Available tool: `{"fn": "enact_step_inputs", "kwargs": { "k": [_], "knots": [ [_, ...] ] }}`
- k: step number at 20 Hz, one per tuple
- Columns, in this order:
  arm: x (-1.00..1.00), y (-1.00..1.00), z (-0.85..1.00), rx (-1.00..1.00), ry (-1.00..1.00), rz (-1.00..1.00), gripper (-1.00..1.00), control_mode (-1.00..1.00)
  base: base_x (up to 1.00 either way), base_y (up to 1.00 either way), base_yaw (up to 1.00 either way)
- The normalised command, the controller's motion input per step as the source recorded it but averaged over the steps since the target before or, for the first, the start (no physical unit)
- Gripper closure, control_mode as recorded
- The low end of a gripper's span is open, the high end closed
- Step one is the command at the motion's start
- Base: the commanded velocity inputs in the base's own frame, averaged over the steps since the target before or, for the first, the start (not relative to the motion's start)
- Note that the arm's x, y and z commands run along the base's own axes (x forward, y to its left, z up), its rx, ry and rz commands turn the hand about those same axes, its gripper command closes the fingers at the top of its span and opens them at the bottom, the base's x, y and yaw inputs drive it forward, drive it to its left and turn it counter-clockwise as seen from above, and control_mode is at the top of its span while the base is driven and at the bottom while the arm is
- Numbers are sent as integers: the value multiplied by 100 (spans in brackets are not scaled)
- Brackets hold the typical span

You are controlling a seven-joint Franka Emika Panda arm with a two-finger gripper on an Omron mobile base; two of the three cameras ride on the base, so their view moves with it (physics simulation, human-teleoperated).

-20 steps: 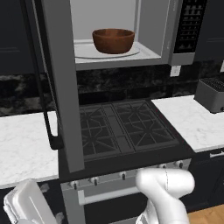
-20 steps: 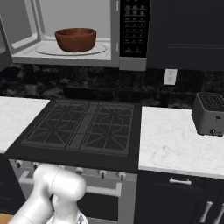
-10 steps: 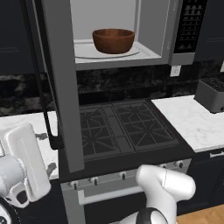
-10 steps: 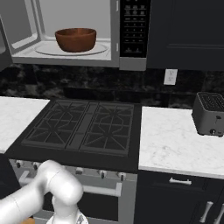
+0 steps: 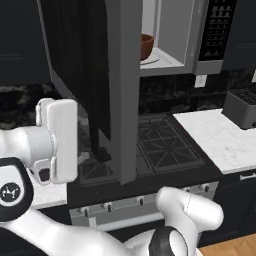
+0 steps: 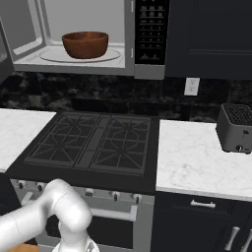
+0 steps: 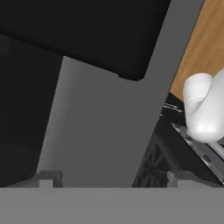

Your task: Pick the lime from the sink and place it in the bowl. Then pick the bowl and place it in the microwave. Then close the microwave door and press the start button.

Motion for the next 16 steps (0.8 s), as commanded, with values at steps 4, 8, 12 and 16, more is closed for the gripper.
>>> {"fn": "enact_step_inputs", "kwargs": {
  "k": [4, 8, 12, 16],
  "knots": [
    [16, -100, 20, 12, -17, -8, -100, -100, 0, 0, 0],
    [51, -100, 3, 12, -11, -1, -100, -100, 0, 0, 0],
    [86, -100, 0, 10, -6, 5, -100, -100, 0, 0, 0],
    [100, -100, 0, 12, -4, 18, -100, -100, 0, 0, 0]
  ]
}}
